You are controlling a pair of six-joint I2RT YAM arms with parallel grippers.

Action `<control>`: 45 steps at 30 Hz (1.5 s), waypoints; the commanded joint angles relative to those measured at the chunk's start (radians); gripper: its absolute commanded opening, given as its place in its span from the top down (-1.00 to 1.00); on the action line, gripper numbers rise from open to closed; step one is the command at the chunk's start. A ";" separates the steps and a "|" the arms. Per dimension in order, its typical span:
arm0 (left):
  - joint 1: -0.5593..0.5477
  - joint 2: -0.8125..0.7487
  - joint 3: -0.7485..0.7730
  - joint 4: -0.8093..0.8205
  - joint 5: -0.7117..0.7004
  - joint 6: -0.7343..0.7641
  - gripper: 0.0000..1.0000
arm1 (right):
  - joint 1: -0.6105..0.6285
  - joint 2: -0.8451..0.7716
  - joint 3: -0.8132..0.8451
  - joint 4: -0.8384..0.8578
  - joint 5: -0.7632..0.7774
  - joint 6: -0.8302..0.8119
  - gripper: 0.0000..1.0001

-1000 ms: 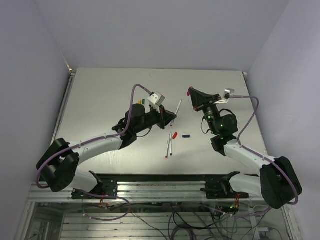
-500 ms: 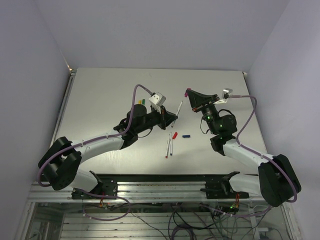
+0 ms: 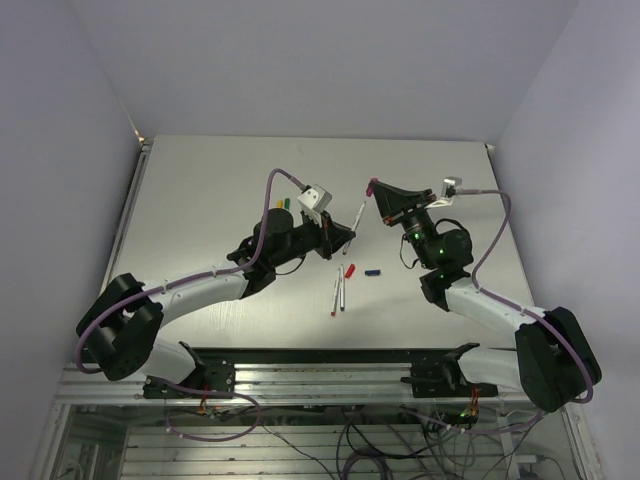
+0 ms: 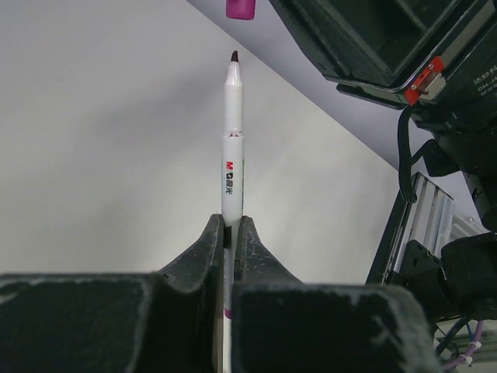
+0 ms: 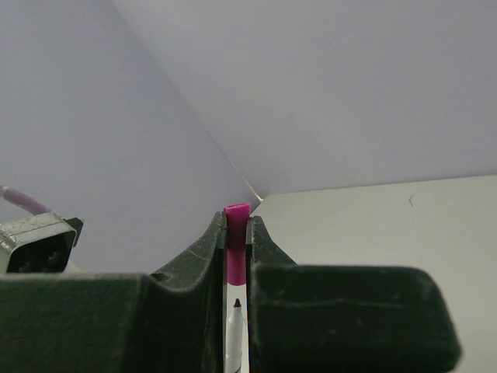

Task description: Insert the pens into the pen caps

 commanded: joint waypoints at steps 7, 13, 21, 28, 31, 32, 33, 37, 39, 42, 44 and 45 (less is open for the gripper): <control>-0.007 0.010 0.035 0.037 -0.002 -0.003 0.86 | 0.000 -0.001 -0.025 0.024 -0.027 0.022 1.00; -0.007 0.012 0.037 0.039 -0.003 -0.005 0.86 | 0.001 -0.006 -0.030 0.015 -0.030 0.021 1.00; -0.008 0.009 0.036 0.040 -0.006 -0.007 0.86 | 0.006 -0.001 -0.038 0.012 -0.034 0.026 1.00; -0.007 0.011 0.033 0.051 -0.012 -0.014 0.86 | 0.016 0.010 -0.043 0.015 -0.052 0.047 1.00; -0.008 0.016 0.035 0.055 -0.020 -0.017 0.86 | 0.023 0.021 -0.046 0.015 -0.067 0.060 1.00; -0.008 0.016 0.035 0.055 -0.023 -0.020 0.86 | 0.026 0.024 -0.047 0.013 -0.073 0.063 1.00; -0.008 0.016 0.033 0.056 -0.026 -0.022 0.86 | 0.027 0.028 -0.049 0.008 -0.081 0.065 1.00; -0.008 0.006 0.019 0.081 -0.044 -0.040 0.86 | 0.027 0.039 -0.058 -0.009 -0.116 0.075 1.00; -0.007 0.000 0.013 0.086 -0.056 -0.044 0.86 | 0.028 0.045 -0.062 -0.022 -0.140 0.080 1.00; -0.008 -0.005 0.006 0.103 -0.073 -0.056 0.86 | 0.028 0.056 -0.069 -0.042 -0.176 0.085 1.00; -0.008 -0.007 0.003 0.120 -0.085 -0.069 0.86 | 0.050 0.065 -0.068 -0.061 -0.200 0.082 1.00; -0.008 -0.008 0.001 0.126 -0.092 -0.074 0.86 | 0.055 0.068 -0.064 -0.075 -0.207 0.079 1.00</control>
